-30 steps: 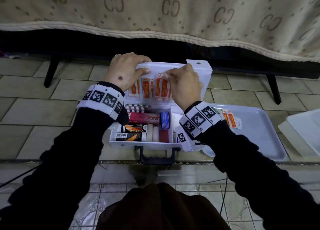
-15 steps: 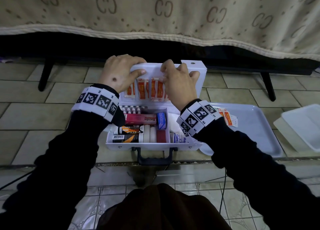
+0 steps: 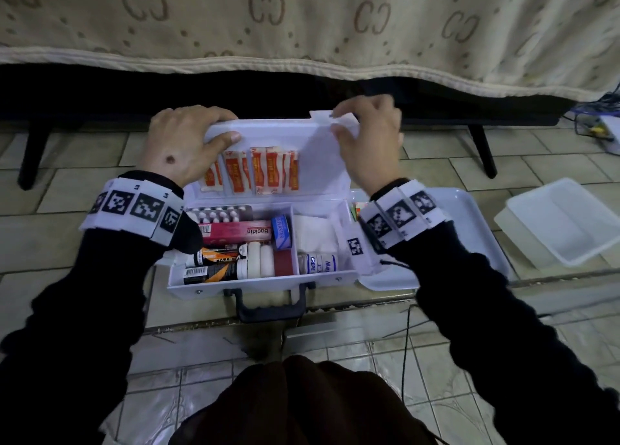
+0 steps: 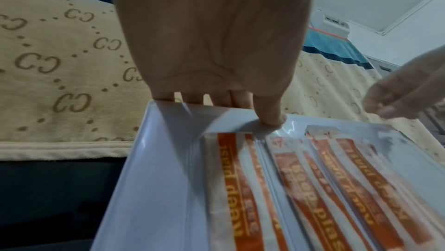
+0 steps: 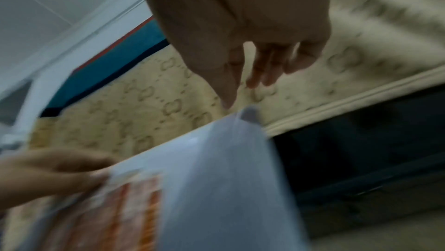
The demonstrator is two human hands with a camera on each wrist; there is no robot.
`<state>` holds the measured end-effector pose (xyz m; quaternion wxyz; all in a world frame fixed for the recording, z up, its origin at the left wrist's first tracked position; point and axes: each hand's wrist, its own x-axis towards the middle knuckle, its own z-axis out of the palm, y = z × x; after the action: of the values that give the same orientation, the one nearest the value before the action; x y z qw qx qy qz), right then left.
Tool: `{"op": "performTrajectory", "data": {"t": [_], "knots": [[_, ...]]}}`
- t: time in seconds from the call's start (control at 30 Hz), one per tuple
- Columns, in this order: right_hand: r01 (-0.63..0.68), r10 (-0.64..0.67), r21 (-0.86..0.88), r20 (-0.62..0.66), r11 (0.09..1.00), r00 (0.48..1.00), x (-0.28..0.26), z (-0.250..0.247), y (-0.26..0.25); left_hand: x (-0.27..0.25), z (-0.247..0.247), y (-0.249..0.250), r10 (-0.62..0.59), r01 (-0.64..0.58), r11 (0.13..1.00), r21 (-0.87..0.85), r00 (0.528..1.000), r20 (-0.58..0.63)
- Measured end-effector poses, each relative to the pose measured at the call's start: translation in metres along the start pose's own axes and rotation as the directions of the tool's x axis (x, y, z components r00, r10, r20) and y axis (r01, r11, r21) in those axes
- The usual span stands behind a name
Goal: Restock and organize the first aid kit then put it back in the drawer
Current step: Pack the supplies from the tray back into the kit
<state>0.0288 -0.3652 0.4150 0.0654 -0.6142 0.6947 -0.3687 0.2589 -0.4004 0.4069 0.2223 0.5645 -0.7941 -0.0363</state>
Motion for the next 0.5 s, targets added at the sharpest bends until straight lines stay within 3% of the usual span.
{"op": "performTrajectory", "data": {"t": [0.07,0.13,0.2,0.27,0.33,0.5], "knots": [[-0.097,0.098,-0.025,0.013,0.995,0.995,0.014,-0.018,0.029,0.000,0.001,0.000,0.009,-0.009,1.000,0.019,1.000,-0.007],[-0.177,0.210,-0.184,0.178,0.967,0.961,0.017,-0.025,0.056,0.000,0.002,0.001,0.007,-0.007,0.999,0.031,1.000,-0.013],[-0.163,0.330,-0.407,0.385,0.899,0.862,0.010,-0.021,0.079,0.001,0.002,0.000,0.001,-0.001,0.999,0.036,1.000,-0.011],[-0.117,0.424,-0.536,0.497,0.836,0.758,0.002,-0.008,0.098,0.000,0.002,0.000,0.002,-0.002,0.999,0.038,1.000,-0.006],[-0.165,0.501,-0.579,0.487,0.798,0.715,-0.005,0.007,0.113,0.000,0.002,0.000,0.004,-0.004,1.000,0.031,1.000,-0.004],[-0.279,0.551,-0.564,0.398,0.778,0.733,-0.009,0.026,0.124,0.000,0.001,0.001,-0.021,0.021,1.000,0.019,1.000,0.001]]}}
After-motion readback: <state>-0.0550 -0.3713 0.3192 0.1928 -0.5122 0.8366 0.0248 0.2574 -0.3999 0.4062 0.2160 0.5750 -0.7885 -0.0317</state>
